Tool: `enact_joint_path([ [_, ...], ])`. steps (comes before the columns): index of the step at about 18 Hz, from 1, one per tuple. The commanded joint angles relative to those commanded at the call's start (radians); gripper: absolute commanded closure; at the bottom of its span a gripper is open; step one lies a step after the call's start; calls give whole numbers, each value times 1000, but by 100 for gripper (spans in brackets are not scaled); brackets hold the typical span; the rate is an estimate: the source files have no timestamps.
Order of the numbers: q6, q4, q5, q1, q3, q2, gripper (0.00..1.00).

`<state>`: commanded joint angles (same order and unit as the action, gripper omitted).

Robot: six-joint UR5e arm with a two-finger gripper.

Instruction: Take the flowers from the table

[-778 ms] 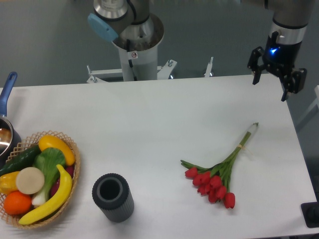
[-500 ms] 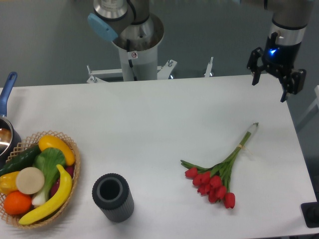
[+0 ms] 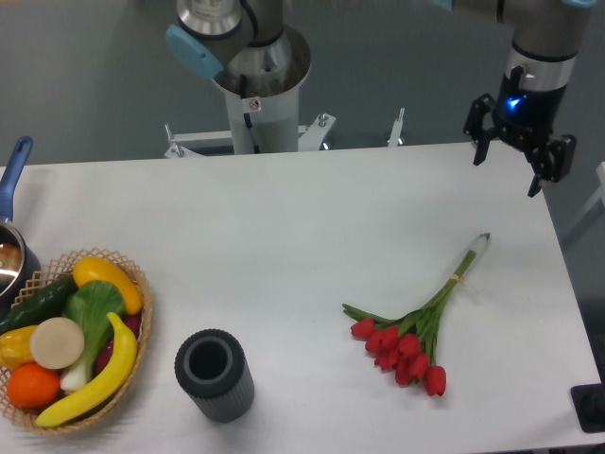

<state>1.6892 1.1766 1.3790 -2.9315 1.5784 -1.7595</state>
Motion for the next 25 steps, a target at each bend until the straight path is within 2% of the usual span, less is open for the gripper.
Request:
enact_joint_path([
  [2, -83, -17, -8, 14, 14, -2, 0],
  [4, -156, -60, -38, 23, 21, -9, 0],
  [10, -279, -129, -43, 46, 84, -9, 0],
  [16, -336, -140, -38, 95, 100, -52, 0],
  [20, -353, -273, -2, 115, 152, -80, 0],
  [21, -353, -291, 5, 129, 158, -92, 0],
  [25, -353, -299, 12, 138, 149, -143, 0],
])
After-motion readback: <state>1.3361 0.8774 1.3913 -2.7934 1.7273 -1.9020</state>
